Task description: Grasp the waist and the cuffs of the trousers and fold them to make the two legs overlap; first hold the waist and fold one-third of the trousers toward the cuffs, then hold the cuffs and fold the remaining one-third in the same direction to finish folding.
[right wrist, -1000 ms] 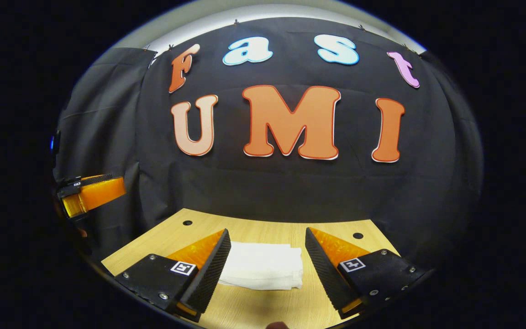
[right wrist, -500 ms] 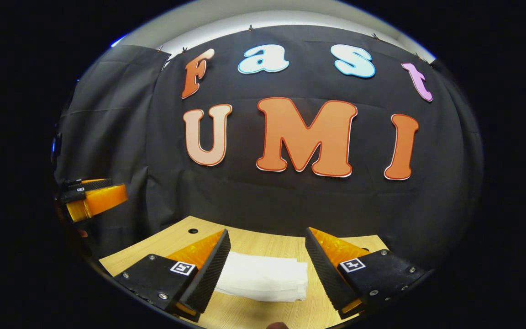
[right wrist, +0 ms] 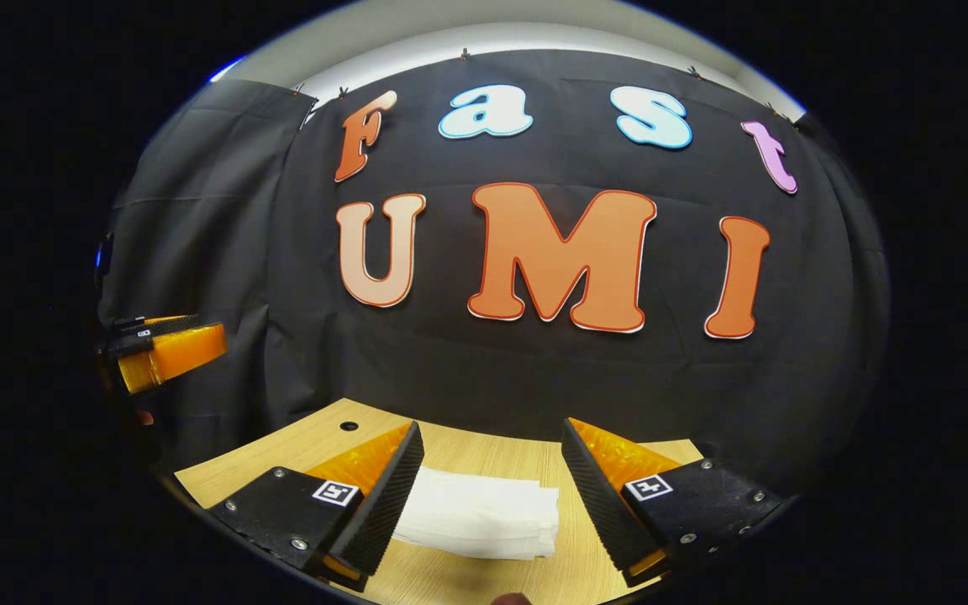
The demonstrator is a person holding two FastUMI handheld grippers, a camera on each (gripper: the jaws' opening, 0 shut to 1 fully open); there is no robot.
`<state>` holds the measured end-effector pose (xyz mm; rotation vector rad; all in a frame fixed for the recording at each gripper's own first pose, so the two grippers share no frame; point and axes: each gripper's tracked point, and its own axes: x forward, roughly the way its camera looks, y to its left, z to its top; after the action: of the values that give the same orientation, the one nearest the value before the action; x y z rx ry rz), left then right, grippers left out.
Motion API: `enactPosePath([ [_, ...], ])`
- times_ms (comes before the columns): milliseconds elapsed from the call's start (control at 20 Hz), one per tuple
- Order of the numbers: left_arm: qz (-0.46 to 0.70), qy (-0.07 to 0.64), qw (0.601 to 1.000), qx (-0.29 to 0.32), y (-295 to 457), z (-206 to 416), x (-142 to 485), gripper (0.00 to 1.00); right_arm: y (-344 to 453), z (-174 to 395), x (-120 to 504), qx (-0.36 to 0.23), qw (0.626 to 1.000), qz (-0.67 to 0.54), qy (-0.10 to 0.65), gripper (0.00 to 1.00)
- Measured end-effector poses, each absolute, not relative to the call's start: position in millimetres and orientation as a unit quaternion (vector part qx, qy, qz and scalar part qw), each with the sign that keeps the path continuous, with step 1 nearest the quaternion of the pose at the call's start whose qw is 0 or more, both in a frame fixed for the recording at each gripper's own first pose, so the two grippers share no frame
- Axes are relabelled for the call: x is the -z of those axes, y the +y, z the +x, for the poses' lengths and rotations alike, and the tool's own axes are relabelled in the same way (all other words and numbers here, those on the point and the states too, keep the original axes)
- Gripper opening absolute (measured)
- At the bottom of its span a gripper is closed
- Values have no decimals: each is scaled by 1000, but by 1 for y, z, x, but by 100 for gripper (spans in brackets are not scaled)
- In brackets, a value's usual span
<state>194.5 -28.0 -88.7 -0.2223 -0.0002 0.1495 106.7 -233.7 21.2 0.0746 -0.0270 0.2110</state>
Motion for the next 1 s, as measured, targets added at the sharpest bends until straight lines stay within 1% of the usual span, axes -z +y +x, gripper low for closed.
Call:
enactPosePath([
  [150, -110, -4, 990, -88, -23, 195, 86, 99, -232, 108, -25, -107, 993, 40, -23, 99],
  [200, -110, -8, 990, -93, -21, 195, 86, 100, -231, 108, -26, -109, 993, 40, -25, 99],
  [250, -109, -12, 989, -96, -19, 195, 84, 96, -231, 107, -28, -111, 993, 38, -31, 99],
  [300, -108, -17, 989, -103, -17, 196, 84, 100, -231, 107, -28, -112, 993, 34, -32, 99],
  [350, -108, -23, 988, -109, -14, 197, 82, 96, -230, 106, -26, -115, 992, 30, -32, 99],
  [400, -108, -26, 987, -114, -13, 198, 80, 96, -231, 106, -25, -117, 992, 26, -31, 99],
  [450, -108, -29, 986, -121, -11, 198, 80, 99, -231, 107, -24, -119, 992, 22, -31, 99],
  [500, -107, -30, 986, -125, -9, 197, 80, 96, -232, 108, -23, -119, 992, 18, -30, 99],
  [550, -107, -32, 985, -128, -9, 197, 79, 97, -232, 109, -23, -120, 992, 17, -31, 99],
  [650, -105, -37, 985, -132, -7, 198, 78, 100, -231, 109, -25, -120, 992, 25, -34, 99],
  [700, -103, -37, 985, -134, -6, 198, 79, 96, -232, 110, -26, -119, 992, 32, -37, 99],
  [950, -105, -39, 985, -135, -6, 198, 79, 96, -233, 106, -34, -121, 990, 40, -52, 99],
  [1000, -103, -40, 985, -135, -5, 198, 79, 97, -234, 105, -34, -121, 991, 37, -54, 99],
])
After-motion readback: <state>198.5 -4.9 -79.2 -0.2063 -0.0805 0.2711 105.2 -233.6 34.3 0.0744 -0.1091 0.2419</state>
